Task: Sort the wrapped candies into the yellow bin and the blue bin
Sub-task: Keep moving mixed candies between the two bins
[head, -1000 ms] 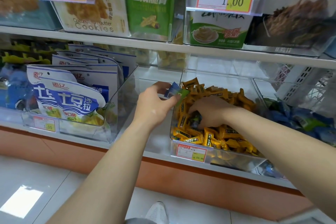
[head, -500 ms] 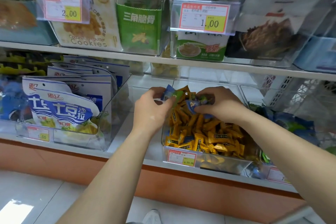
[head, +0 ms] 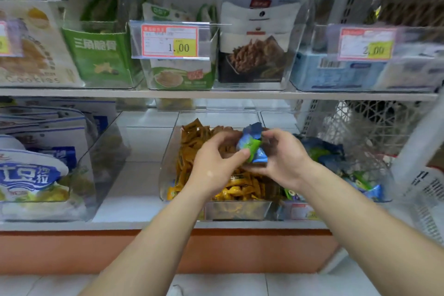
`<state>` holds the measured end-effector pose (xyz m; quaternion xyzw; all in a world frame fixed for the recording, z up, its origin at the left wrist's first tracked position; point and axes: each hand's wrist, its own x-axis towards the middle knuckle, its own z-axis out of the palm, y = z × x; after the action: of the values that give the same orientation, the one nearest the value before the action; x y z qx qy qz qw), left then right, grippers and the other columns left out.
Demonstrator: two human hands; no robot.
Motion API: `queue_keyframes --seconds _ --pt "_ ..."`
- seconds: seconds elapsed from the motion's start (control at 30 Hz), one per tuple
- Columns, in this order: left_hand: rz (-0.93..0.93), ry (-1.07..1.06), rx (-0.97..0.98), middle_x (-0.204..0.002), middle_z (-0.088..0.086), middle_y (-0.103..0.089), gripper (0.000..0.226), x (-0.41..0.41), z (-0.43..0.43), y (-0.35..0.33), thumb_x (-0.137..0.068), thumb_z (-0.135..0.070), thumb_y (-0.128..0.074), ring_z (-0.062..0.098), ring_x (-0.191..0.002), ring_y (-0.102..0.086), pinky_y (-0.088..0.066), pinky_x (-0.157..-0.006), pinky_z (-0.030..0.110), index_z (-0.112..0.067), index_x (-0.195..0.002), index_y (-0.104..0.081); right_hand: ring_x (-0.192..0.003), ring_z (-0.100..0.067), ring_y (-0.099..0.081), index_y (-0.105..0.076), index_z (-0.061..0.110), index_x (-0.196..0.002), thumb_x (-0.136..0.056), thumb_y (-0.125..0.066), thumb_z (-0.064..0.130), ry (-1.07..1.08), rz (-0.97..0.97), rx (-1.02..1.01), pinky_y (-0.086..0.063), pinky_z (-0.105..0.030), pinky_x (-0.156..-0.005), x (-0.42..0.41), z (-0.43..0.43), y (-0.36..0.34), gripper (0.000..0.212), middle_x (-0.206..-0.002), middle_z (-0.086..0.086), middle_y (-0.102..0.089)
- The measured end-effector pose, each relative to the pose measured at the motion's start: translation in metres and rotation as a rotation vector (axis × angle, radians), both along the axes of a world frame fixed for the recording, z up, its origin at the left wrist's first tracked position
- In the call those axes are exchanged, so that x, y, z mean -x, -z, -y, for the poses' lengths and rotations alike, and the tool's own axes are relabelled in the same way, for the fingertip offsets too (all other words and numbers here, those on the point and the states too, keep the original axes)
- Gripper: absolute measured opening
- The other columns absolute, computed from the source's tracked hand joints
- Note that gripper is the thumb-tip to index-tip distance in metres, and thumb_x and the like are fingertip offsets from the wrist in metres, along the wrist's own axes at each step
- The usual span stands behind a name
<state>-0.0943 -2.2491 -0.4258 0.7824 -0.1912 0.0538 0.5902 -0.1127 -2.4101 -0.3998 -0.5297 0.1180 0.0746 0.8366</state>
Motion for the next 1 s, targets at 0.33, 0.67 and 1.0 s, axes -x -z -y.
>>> queue_keyframes --seconds 0.33,0.67,1.0 --pt "0.24 -0.009 -0.383 -0.121 -0.016 -0.065 0.045 0.001 0.028 -0.007 -0.084 -0.05 -0.07 0.001 -0.114 -0.056 -0.045 -0.097 0.025 -0.035 -0.125 -0.062 -0.09 -0.016 -0.071 -0.065 0.029 -0.102 -0.09 -0.071 0.022 0.175 0.252 0.545 -0.057 -0.029 -0.071 -0.003 0.042 0.012 0.015 -0.096 0.002 -0.074" --pt "0.182 -0.282 -0.605 -0.131 0.001 -0.061 0.043 -0.035 -0.069 -0.006 -0.086 -0.044 -0.07 0.02 -0.114 -0.058 -0.043 -0.081 0.031 -0.031 -0.126 -0.063 -0.131 -0.04 -0.043 -0.033 0.028 -0.151 -0.096 -0.045 0.061 0.06 -0.001 1.621 -0.041 -0.045 -0.103 -0.037 0.128 0.05 0.066 -0.148 -0.014 -0.041" --pt "0.07 -0.344 -0.692 -0.138 0.007 -0.058 0.059 -0.047 -0.123 0.02 -0.088 -0.029 -0.07 0.023 -0.114 -0.061 -0.046 -0.089 0.032 -0.018 -0.142 -0.05 -0.116 -0.021 -0.054 -0.064 0.029 -0.124 -0.09 -0.057 0.046 0.047 0.44 1.532 -0.047 -0.032 -0.086 -0.041 0.028 0.013 0.038 -0.126 0.001 -0.058"
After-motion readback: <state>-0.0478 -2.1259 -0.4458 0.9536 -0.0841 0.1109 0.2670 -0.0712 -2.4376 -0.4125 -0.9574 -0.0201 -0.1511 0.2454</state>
